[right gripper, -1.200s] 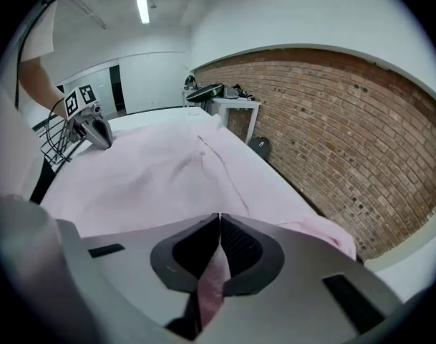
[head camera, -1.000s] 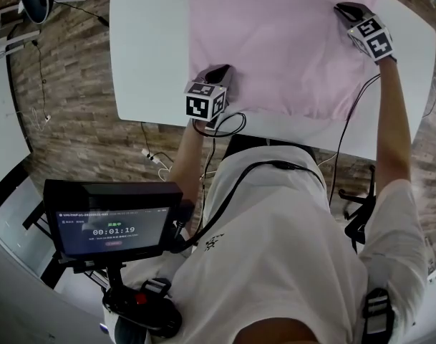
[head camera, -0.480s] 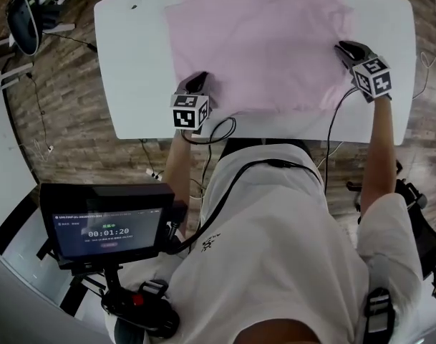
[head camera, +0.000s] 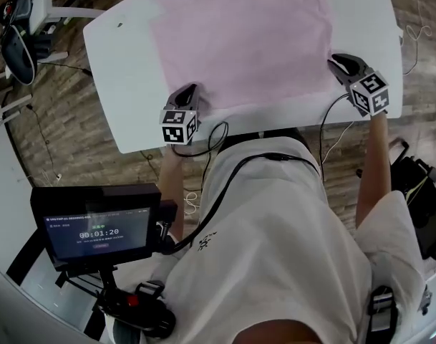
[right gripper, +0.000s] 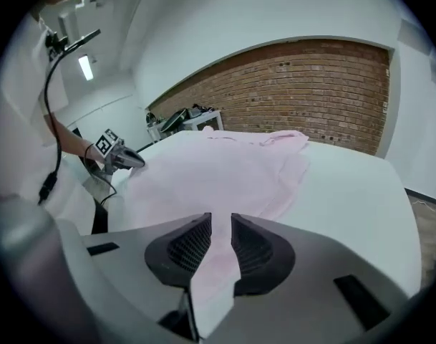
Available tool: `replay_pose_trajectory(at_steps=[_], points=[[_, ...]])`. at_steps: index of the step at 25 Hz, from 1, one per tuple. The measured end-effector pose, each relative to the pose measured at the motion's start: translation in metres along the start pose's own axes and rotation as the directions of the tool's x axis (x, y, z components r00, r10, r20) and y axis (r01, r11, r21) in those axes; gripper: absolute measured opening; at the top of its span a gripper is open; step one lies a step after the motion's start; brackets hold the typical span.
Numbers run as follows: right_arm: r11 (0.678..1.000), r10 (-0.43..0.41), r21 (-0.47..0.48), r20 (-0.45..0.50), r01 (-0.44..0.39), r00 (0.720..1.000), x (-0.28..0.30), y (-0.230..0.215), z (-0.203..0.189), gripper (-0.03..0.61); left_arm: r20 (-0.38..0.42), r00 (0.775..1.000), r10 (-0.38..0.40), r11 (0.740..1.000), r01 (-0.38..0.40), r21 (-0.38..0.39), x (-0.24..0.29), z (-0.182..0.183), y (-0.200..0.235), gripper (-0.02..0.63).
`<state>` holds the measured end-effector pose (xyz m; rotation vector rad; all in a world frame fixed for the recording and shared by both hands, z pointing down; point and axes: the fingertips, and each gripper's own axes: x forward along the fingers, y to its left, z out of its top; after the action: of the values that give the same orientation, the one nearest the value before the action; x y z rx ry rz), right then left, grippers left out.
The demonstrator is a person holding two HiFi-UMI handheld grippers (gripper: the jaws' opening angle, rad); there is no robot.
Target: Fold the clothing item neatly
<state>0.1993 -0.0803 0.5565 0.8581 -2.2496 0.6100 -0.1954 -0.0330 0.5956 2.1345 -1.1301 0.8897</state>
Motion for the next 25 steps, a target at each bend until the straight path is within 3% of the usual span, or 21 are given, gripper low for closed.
replay_pose_trajectory(at_steps=[3, 6, 11, 16, 20, 25], points=[[1.000, 0.011, -0.013, -0.042, -0.012, 0.999, -0.003, 0.035, -0.033, 0.078, -0.052, 0.998, -0.034, 0.995, 0.038, 0.096, 0.002, -0.017, -0.012, 0.003], [1.000, -0.010, -0.022, -0.049, 0.009, 0.999, -0.005, 0.061, -0.051, 0.078, -0.105, 0.994, -0.022, 0.970, 0.047, 0.239, -0.006, -0.033, -0.016, 0.008], [0.995, -0.081, -0.069, -0.067, 0.077, 0.994, -0.026, 0.086, -0.064, 0.078, -0.187, 0.982, 0.014, 0.897, 0.070, 0.436, -0.033, -0.068, -0.027, 0.098], [0.988, -0.125, -0.107, -0.096, 0.115, 0.987, -0.032, 0.091, -0.076, 0.121, -0.198, 0.974, 0.109, 0.783, 0.038, 0.620, -0.031, -0.078, -0.028, 0.124], [0.978, -0.152, -0.164, -0.129, 0.131, 0.980, -0.033, 0.090, -0.086, 0.132, -0.200, 0.970, 0.137, 0.726, 0.039, 0.687, -0.027, -0.077, -0.032, 0.124], [0.936, -0.195, -0.329, -0.183, 0.127, 0.964, -0.021, 0.083, -0.082, 0.132, -0.210, 0.966, 0.151, 0.719, 0.039, 0.694, -0.026, -0.074, -0.025, 0.087]])
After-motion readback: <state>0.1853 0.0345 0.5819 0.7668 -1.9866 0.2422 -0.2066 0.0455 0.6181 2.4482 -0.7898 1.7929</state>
